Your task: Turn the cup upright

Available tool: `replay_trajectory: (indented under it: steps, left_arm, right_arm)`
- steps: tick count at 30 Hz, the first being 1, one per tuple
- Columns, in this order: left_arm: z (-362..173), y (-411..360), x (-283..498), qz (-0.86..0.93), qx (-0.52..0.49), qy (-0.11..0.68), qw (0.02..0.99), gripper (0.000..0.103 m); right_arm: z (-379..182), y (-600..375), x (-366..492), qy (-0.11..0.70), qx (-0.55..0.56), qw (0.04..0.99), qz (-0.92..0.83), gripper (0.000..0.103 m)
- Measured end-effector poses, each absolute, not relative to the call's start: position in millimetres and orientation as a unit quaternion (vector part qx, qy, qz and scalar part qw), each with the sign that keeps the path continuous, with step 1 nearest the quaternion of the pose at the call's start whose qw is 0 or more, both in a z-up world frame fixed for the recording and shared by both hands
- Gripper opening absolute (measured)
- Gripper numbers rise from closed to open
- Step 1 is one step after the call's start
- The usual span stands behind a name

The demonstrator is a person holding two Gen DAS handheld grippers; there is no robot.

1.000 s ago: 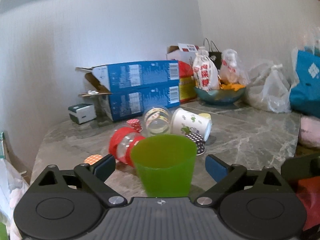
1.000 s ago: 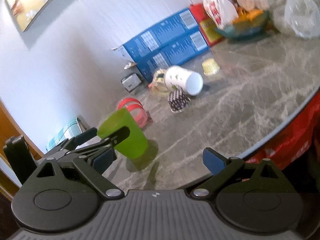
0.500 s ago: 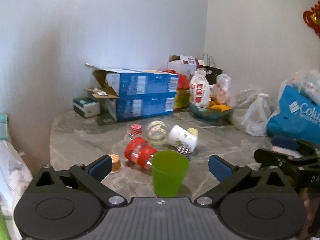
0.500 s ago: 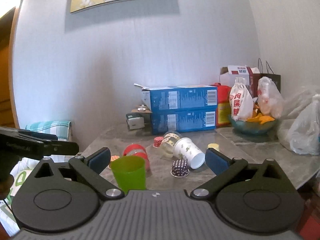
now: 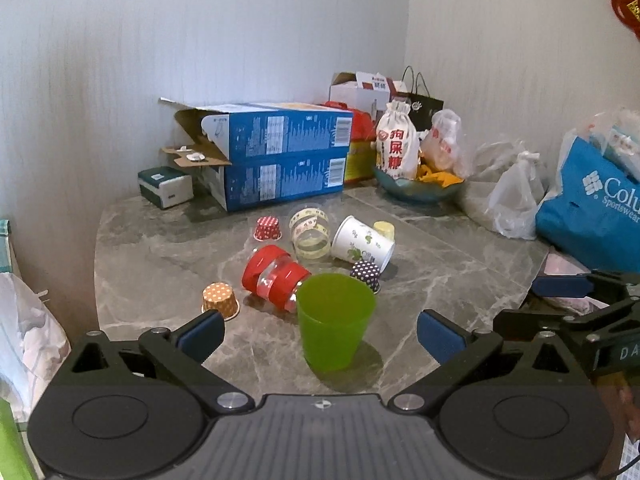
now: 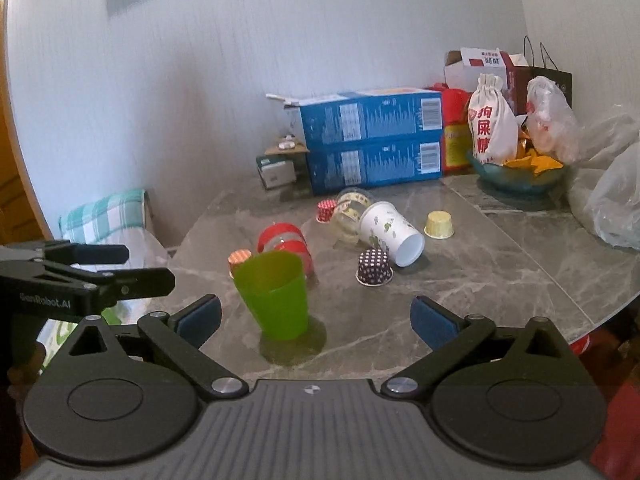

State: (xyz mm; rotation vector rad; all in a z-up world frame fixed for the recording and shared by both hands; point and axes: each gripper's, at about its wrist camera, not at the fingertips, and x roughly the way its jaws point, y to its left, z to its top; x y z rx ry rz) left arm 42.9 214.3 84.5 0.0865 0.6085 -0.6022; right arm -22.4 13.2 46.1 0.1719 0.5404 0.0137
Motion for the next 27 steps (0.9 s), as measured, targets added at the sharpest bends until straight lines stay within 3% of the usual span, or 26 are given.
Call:
replay_trajectory:
  steps: [27]
  left_arm:
    - [91.7,219.5,40.0,-0.282,0.043,0.312,0.906,0.103]
  right_arm:
    - [50.5,12.1,-20.5,0.288,0.082,0.954,0.013,0.102]
